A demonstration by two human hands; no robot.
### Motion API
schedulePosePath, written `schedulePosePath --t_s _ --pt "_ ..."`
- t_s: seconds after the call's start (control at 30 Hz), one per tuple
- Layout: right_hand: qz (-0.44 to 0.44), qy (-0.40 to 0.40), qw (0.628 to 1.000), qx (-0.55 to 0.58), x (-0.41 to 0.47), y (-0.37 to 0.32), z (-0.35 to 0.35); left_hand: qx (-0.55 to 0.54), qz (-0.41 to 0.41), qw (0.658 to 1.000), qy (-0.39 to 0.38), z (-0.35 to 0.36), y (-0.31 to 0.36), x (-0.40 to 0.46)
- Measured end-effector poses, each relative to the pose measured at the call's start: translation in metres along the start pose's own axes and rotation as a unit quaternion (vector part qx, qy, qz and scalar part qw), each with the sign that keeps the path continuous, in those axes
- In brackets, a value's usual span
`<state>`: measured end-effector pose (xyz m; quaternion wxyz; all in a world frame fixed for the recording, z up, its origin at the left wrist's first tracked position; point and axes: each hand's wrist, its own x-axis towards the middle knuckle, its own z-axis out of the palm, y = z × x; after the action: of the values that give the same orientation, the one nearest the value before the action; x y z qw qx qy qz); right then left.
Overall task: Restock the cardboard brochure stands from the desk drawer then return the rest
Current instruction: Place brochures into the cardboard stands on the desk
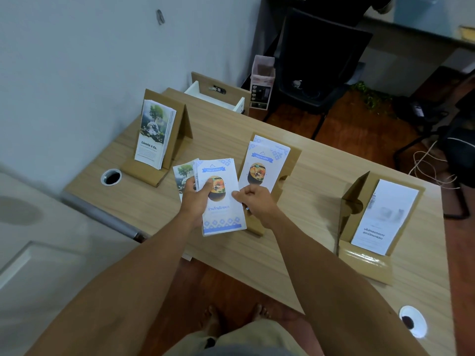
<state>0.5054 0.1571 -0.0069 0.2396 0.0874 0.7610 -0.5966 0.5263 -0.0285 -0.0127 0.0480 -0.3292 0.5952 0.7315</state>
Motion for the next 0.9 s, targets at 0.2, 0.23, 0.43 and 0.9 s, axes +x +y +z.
schedulePosePath --t_s 0.2,0.23,0.43,0.9 --pt "0.039 0.0 0.997 0.061 -0.001 0.0 -0.006 -0.026 -0.03 0.999 -0.025 -0.001 0.009 -0.005" --pt "0.045 -0.007 0.996 0.076 -0.001 0.0 -0.007 0.001 -0.005 1.0 -0.017 0.0 0.009 -0.005" --pt "0.05 0.012 0.989 0.138 -0.004 -0.001 -0.004 0.014 0.058 0.998 0.01 -0.001 0.003 -0.011" --pt "0.09 0.041 0.98 0.17 -0.004 0.008 0.0 0.032 0.072 0.997 0.009 -0.012 -0.003 -0.015"
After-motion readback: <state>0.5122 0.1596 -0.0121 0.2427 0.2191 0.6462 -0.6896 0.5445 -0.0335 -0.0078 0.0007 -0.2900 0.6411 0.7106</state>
